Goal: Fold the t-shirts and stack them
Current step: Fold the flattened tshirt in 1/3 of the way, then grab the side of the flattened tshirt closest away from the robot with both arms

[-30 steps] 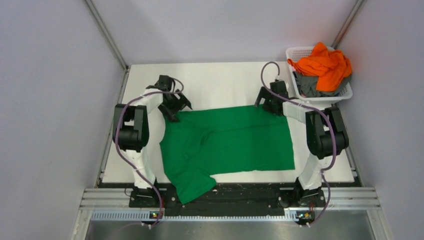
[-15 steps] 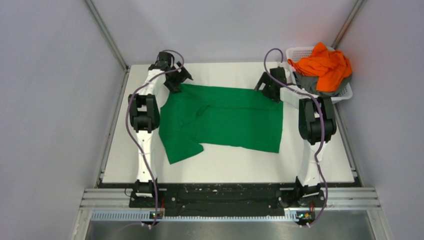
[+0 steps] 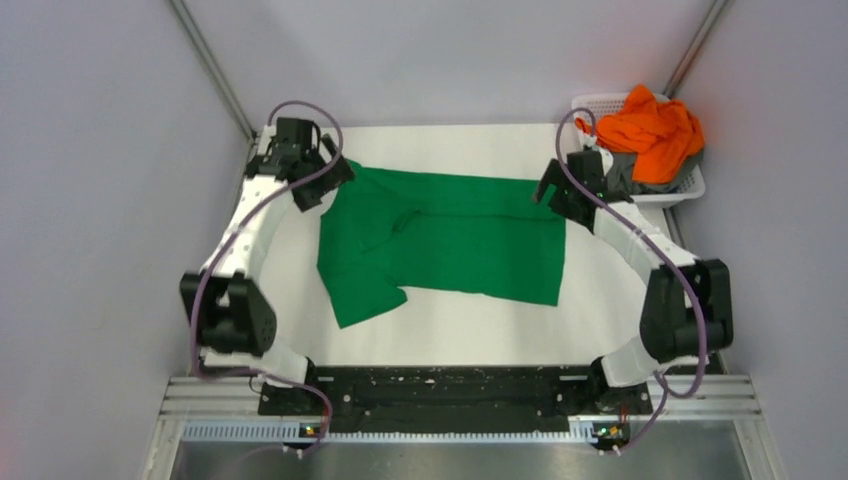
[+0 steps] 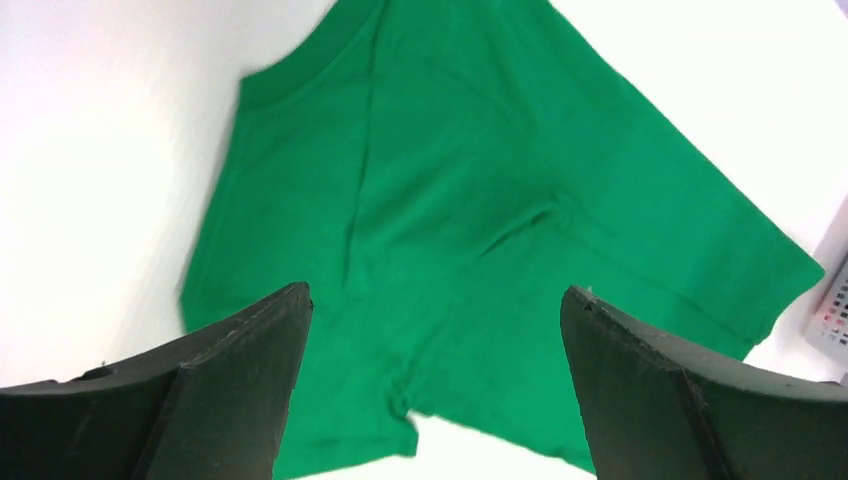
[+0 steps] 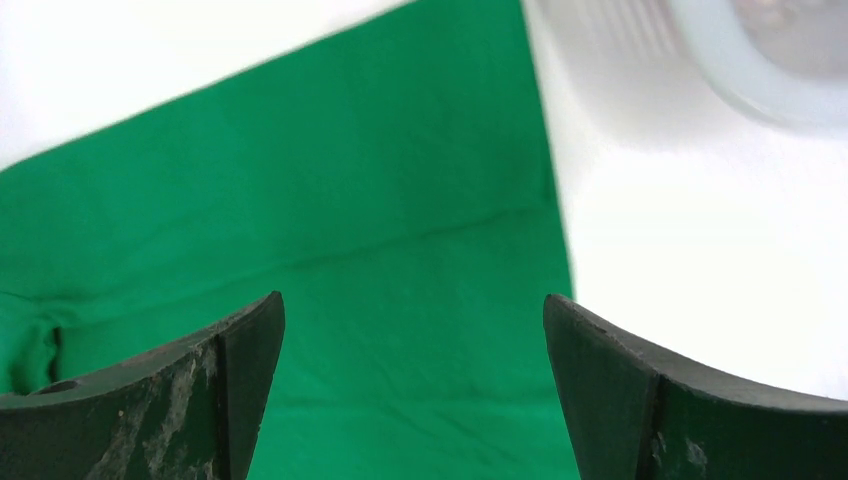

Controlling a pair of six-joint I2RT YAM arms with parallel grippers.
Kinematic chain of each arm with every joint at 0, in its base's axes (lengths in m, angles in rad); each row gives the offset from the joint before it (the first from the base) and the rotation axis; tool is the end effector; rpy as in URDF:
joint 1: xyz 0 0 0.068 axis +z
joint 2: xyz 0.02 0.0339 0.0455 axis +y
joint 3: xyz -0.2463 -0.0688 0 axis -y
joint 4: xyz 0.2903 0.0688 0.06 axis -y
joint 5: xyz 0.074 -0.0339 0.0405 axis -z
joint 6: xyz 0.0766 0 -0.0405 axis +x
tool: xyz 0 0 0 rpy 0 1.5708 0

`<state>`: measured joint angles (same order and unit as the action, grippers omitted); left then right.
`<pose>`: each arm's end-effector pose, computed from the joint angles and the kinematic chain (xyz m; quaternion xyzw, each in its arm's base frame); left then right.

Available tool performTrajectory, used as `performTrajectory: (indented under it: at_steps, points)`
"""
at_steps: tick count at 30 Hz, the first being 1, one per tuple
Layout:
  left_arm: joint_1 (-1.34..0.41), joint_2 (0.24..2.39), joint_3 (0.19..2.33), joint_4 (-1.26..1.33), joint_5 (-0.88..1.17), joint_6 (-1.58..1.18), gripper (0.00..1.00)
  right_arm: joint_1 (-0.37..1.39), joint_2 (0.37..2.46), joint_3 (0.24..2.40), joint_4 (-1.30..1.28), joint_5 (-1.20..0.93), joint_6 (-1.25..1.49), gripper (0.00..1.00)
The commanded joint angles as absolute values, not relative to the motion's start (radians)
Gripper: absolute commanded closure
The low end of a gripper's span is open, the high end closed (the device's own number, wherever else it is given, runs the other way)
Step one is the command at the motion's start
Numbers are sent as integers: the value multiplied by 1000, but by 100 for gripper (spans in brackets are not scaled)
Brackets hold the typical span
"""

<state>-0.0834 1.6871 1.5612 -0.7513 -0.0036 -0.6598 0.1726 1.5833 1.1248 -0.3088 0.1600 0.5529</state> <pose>0.4389 -0.0364 0.2654 -0.2679 0.9015 -0.1218 0.3173 0.4135 0.0597 0.1812 0.2041 0.8950 0.0695 0.3905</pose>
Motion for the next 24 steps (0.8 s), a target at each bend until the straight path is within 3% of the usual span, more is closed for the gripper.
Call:
performTrajectory:
  at_steps: [1,5,9,15,24]
  points:
    - [-96,1455,1288,-855,-134,-710,2,175,1445,955,-371,249,561,1]
    - [-139,1258,999,-858,-127,-760,3,175,1375,867,-372,236,571,1]
    - [-150,1160,773,-823,11,-760,8,175,1361,855,-380,227,549,1]
    - [-188,1154,634,-807,95,-797,26,174,1367,868,-391,211,527,1]
    - [-186,1289,646,-755,-45,-809,43,175,1333,836,-408,190,518,1]
